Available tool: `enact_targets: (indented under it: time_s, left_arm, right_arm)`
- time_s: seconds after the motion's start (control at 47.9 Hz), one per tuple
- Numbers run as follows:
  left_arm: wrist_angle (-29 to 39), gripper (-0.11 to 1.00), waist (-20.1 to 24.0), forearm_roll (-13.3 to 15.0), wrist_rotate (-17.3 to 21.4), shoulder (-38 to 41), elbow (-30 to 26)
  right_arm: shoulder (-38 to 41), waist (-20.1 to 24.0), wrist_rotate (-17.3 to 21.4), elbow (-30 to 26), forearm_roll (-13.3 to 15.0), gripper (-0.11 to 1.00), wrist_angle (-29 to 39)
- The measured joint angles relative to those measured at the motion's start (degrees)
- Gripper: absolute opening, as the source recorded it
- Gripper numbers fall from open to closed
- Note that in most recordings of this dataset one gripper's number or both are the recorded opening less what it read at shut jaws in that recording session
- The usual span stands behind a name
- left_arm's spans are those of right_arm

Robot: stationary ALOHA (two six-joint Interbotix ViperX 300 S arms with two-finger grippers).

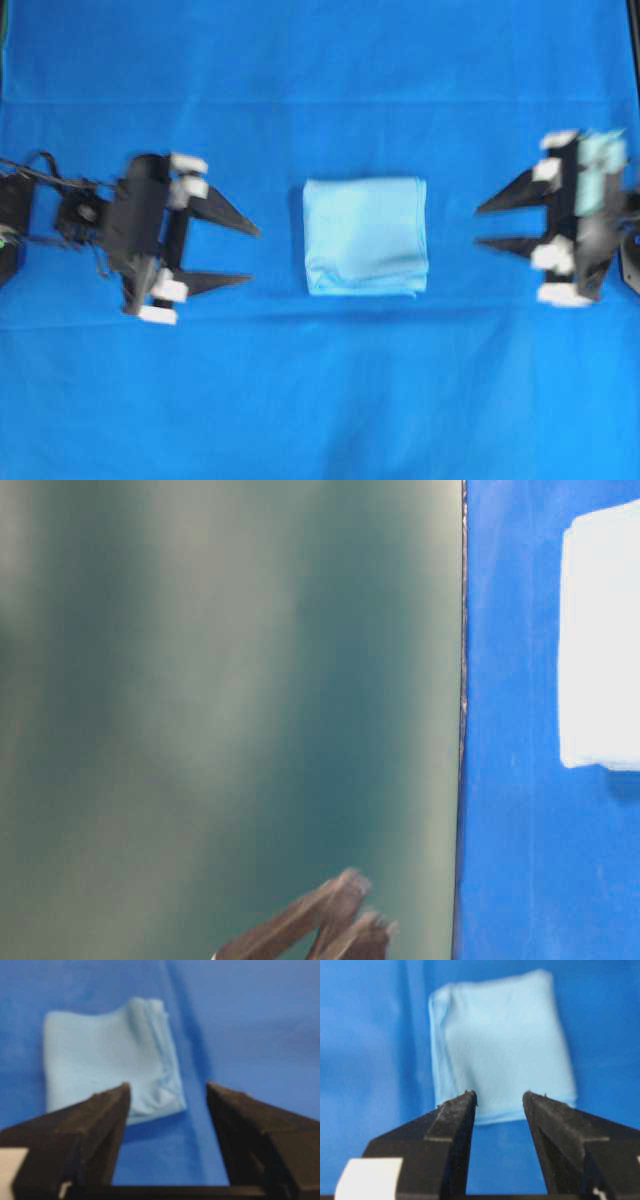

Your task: Fold the light blue towel.

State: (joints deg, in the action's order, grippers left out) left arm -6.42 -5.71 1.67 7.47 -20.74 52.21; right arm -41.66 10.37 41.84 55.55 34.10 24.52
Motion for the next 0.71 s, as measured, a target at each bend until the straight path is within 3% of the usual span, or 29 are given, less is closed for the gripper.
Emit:
enact_targets:
  time_s: [0.251, 0.46, 0.71]
  left_arm:
    - [-2.3, 0.55, 1.1, -0.1, 0.0, -13.9, 9.1]
    - [-2.5, 0.55, 2.4, 0.0, 0.0, -26.2, 16.2]
    - [-2.5, 0.55, 2.8, 0.0, -1.1, -37.7, 23.6]
  right_arm:
    - [-13.7, -1.1, -0.1, 5.9, 3.6, 0.49, 0.3]
    - [-22.1, -3.7, -0.1, 11.8, 3.9, 0.49, -0.9]
    - [-26.3, -9.1, 0.0, 18.5, 3.9, 0.49, -7.9]
